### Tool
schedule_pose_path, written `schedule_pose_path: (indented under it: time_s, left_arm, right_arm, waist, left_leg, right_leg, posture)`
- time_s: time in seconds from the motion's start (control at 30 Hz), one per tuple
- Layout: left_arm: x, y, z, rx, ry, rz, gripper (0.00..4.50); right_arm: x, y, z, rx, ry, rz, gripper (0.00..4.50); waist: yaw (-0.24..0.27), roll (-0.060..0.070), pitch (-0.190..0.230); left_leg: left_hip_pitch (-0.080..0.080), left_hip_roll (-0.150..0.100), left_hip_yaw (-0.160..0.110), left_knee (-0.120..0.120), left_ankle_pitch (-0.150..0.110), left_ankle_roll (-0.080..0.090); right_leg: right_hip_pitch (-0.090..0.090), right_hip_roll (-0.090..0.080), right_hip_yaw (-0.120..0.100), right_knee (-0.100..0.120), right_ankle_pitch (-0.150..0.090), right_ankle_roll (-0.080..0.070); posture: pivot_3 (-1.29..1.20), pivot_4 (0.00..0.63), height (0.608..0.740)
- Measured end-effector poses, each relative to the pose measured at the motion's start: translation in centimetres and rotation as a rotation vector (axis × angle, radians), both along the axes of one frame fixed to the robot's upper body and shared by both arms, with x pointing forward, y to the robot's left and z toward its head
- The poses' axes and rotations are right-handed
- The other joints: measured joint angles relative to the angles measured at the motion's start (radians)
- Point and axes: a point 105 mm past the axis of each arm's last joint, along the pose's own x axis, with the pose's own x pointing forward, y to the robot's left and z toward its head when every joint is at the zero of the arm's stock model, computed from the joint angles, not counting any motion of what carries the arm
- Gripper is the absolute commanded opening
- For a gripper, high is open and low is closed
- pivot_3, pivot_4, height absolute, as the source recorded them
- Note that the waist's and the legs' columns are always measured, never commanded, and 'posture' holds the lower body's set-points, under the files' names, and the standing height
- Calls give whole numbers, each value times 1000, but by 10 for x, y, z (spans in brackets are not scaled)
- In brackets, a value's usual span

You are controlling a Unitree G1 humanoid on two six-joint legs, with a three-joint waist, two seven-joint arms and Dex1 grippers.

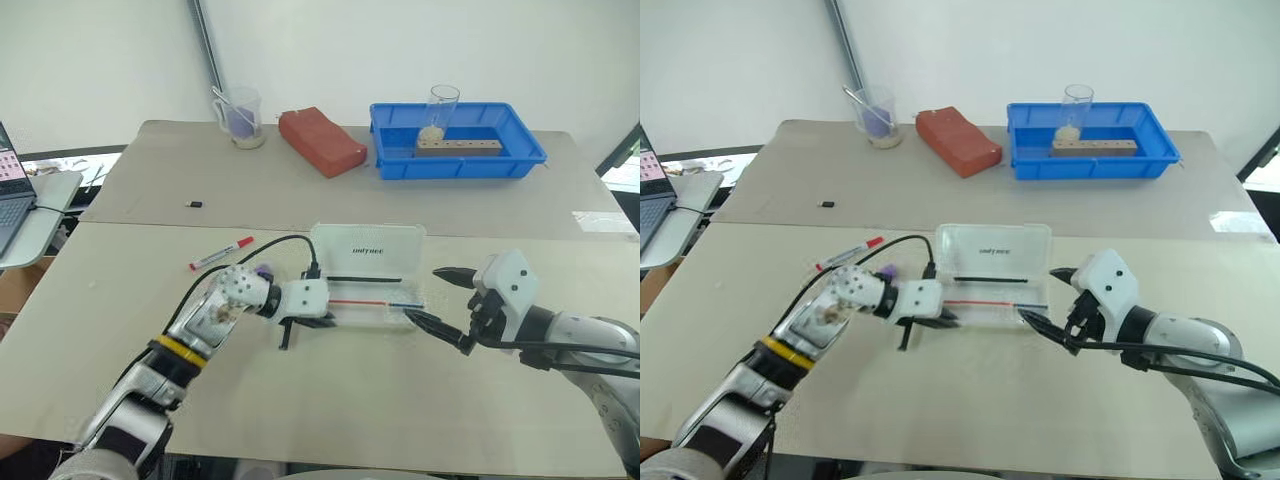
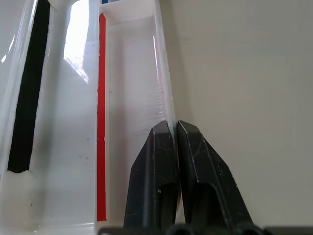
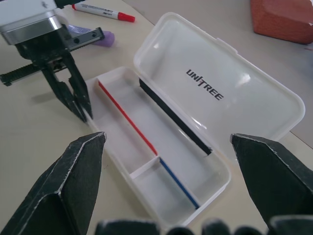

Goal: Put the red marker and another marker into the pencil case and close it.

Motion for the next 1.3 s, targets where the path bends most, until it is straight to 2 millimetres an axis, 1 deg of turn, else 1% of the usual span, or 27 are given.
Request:
schedule_pose_path:
  time_s: [0.07,0.1,0.17,0.2,0.27,0.3,0.37,0.4,0.57,0.7,0.8,0.97,1.03,1.17,1.3]
  left_arm:
    - [-3,-1,0,-2,-8,9,34]
    - [-3,-2,0,-1,-15,10,371]
    - [-3,-2,0,3,-14,18,1204]
    - [-4,-2,0,3,-13,21,1511]
    - [-4,-3,2,0,-13,30,2439]
    - [-6,-3,2,-4,-12,34,2991]
    - [-7,-3,2,-12,-13,46,3913]
    - [-7,-4,3,-17,-19,47,4462]
    - [-13,-3,8,-15,-26,36,4462]
    - [-18,-2,22,-21,-40,25,4462]
    - [-26,0,32,-29,-28,4,4462]
    - [-35,4,45,-53,39,-8,4462]
    - [-38,6,49,-66,77,-7,4462]
    - [-38,8,50,-73,87,7,4462]
    - [-36,7,46,-80,78,24,4462]
  right_arm:
    - [0,4,0,1,1,19,4500]
    - [1,5,0,2,2,26,4500]
    - [2,5,0,2,5,30,4500]
    - [3,4,0,1,7,29,4500]
    - [4,2,0,-9,12,34,4500]
    - [6,2,2,-16,12,42,4500]
    - [14,-1,10,-24,-13,42,4500]
    - [17,-2,14,-32,-27,43,4500]
    - [17,1,21,-16,-28,79,4500]
    - [18,4,28,-8,-21,101,4500]
    - [18,6,32,-3,-27,113,4500]
    - [19,6,32,10,7,123,4500]
    - [19,7,35,9,1,133,4500]
    - [23,7,40,11,-9,135,4500]
    - [24,9,43,11,-18,142,4500]
  waist:
    - [2,0,0]
    - [3,0,0]
    - [2,0,0]
    - [2,0,0]
    - [0,0,0]
    - [0,0,0]
    - [-3,0,0]
    - [-2,0,0]
    - [1,0,0]
    - [0,0,0]
    - [-1,1,0]
    - [-1,0,0]
    - [-1,0,0]
    - [0,0,0]
    - [0,1,0]
  left_leg:
    - [0,0,0,1,0,0]
    - [0,0,0,1,0,0]
    - [-1,0,0,1,0,0]
    - [-1,0,0,1,0,0]
    - [-1,0,0,1,0,0]
    - [-1,0,0,1,0,0]
    - [0,0,0,1,0,0]
    - [0,0,0,0,0,0]
    - [-1,0,0,0,0,0]
    - [-1,0,0,1,0,0]
    - [-1,0,0,0,0,0]
    - [-1,0,0,0,0,0]
    - [-1,0,0,0,0,0]
    - [-1,0,0,1,0,0]
    - [-1,0,0,0,0,0]
  right_leg:
    - [0,0,0,0,0,0]
    - [0,0,0,0,0,0]
    - [0,0,0,0,0,0]
    - [0,0,0,0,0,0]
    - [0,0,0,0,0,0]
    - [0,0,0,0,0,-1]
    - [0,0,0,0,1,-1]
    - [0,0,0,0,1,-1]
    - [-1,0,0,0,1,-2]
    - [0,0,0,0,1,-2]
    - [-1,0,0,0,1,-2]
    - [-1,0,0,0,1,-2]
    - [-1,0,0,0,0,-1]
    - [-1,0,0,0,0,-1]
    - [-1,0,0,0,1,-2]
  posture:
    - [0,150,740]
    - [0,150,740]
    - [0,150,740]
    - [0,150,740]
    - [0,150,740]
    - [0,150,740]
    - [0,150,740]
    - [0,150,740]
    - [0,150,740]
    - [0,150,740]
    - [0,150,740]
    - [0,150,740]
    - [0,150,740]
    - [0,150,740]
    - [0,150,740]
